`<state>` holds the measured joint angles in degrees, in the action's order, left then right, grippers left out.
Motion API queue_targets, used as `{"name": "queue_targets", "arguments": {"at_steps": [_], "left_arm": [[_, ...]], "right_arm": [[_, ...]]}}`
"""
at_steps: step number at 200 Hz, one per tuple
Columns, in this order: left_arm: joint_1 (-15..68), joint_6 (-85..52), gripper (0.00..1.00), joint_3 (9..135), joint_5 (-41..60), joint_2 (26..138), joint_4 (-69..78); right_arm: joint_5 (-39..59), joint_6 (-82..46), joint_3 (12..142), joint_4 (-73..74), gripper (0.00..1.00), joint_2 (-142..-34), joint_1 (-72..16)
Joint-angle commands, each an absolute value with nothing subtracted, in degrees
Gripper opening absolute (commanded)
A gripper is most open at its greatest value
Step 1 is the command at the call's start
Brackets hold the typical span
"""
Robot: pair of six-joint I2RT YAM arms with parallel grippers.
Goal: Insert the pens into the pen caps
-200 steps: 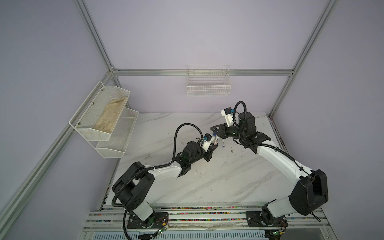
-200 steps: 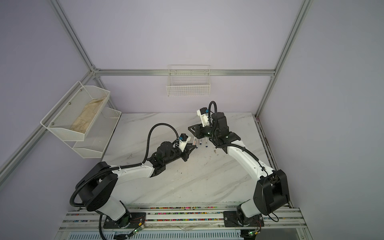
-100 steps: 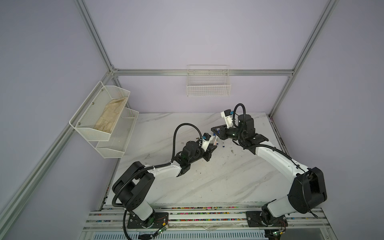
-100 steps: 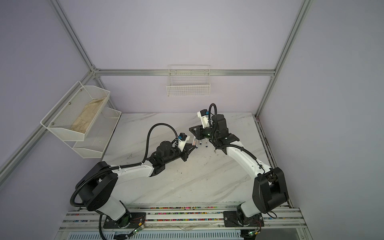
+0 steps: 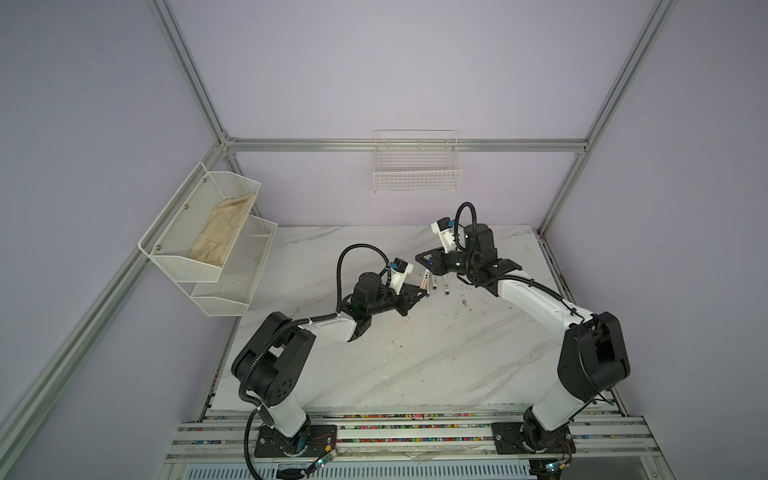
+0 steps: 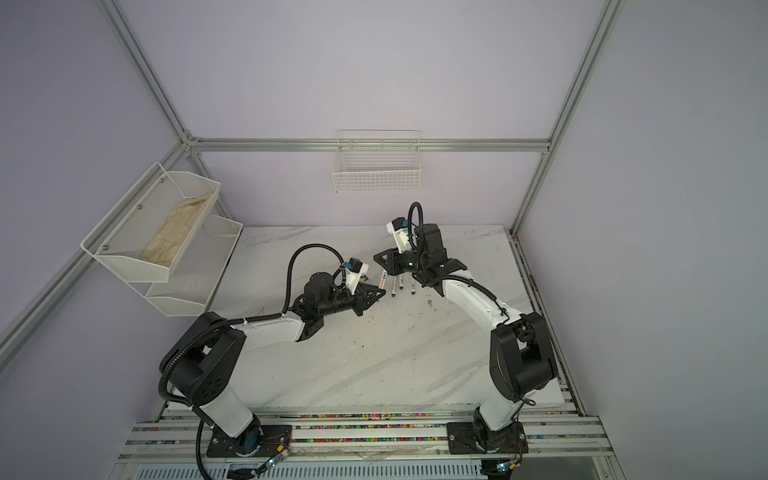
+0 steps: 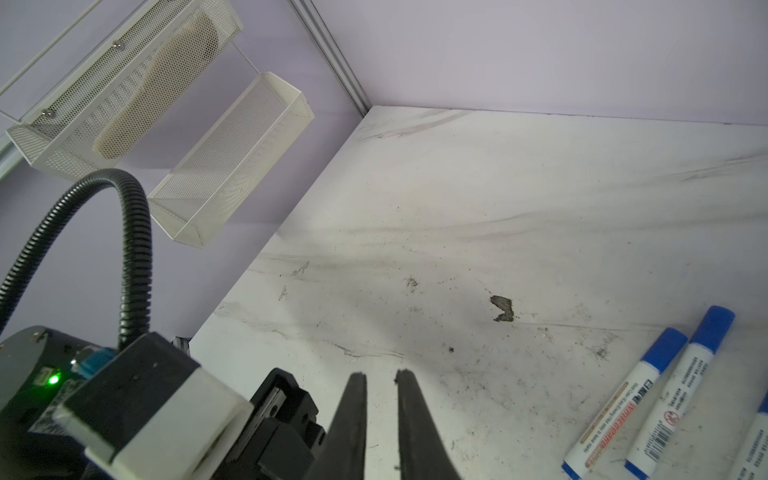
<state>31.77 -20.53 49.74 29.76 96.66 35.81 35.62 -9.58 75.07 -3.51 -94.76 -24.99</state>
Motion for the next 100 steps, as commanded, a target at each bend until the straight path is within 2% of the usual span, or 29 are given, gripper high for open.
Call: {"name": "queue_targets", "arguments": {"at_steps": [1,20,46,67,100], "left_arm": [[24.1,-27.5,0.0,65.7,13.5,92.6,59.1],[24.2,-27.5,0.0,65.5,13.1,92.8,59.2],[24.9,-26.6,0.0,66.3,11.6,93.4,59.7],[25.5,-25.2,0.0,68.5,10.2,94.7,60.2],[25.2,-25.6,0.0,71.2,6.0,96.7,62.8]], "right_arm": [[35.5,-4.3,71.0,-28.9,0.0,-95.3,-27.2],[35.6,-3.7,71.1,-28.9,0.0,-94.9,-27.1],[42.5,-7.2,70.6,-24.5,0.0,-95.4,-28.0],[39.8,-5.2,71.6,-26.5,0.0,-97.1,-31.7],[39.6,-5.0,70.7,-26.7,0.0,-98.0,-32.3]]}}
